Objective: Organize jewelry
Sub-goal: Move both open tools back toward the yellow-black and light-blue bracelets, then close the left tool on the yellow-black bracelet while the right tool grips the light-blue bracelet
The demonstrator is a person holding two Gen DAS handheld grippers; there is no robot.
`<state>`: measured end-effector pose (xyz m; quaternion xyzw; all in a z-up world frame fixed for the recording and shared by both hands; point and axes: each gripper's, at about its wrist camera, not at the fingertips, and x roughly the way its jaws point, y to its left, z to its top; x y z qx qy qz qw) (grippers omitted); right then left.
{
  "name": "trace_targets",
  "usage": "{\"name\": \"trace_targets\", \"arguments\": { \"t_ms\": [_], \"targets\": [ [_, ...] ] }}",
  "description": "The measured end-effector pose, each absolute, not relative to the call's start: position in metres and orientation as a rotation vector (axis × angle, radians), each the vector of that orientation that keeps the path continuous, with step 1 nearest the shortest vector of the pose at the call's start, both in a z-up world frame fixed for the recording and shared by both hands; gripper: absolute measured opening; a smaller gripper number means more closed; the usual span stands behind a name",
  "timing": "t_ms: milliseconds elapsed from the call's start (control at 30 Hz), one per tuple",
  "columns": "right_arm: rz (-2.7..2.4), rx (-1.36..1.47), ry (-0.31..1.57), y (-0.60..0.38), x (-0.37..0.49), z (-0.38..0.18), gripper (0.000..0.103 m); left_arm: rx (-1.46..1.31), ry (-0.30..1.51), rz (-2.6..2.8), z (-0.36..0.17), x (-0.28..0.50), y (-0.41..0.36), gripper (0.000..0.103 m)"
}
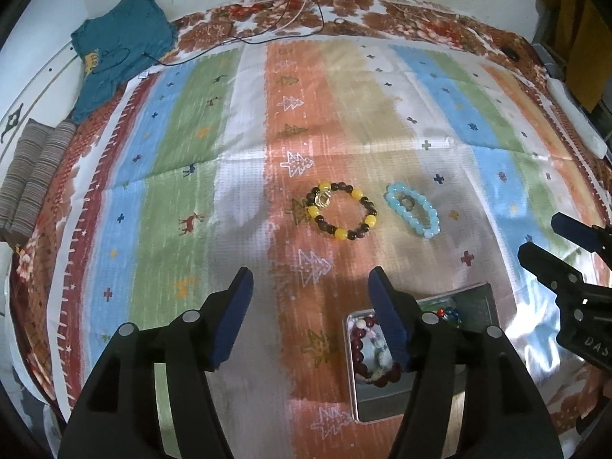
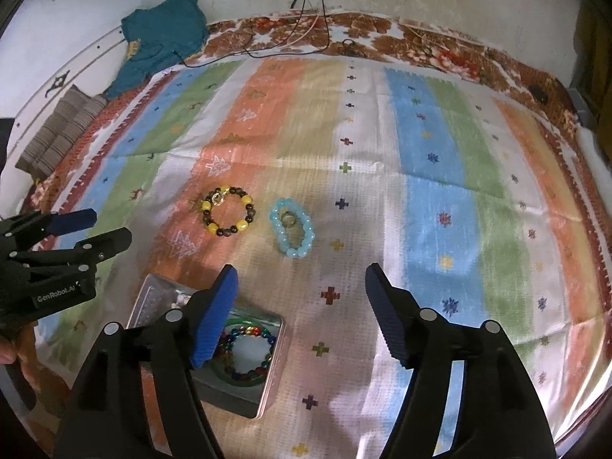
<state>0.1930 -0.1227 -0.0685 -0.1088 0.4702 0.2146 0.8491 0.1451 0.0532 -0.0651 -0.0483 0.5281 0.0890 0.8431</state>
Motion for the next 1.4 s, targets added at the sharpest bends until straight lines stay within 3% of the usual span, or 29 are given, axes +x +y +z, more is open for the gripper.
{"name": "trace_targets", "arguments": {
  "t_ms": [500, 1400],
  "targets": [
    [0.420, -0.261, 1.039, -0.111, 0.225, -0.084, 0.074, -0.107, 1.187, 0.198, -0.091, 0.183, 0.062, 0.070],
    [0.405, -0.329, 1.148, -0.088, 0.270, -0.134, 0.074, -0.113, 1.265, 0.194, -0.130, 0.231, 0.078, 0.070]
  ]
}}
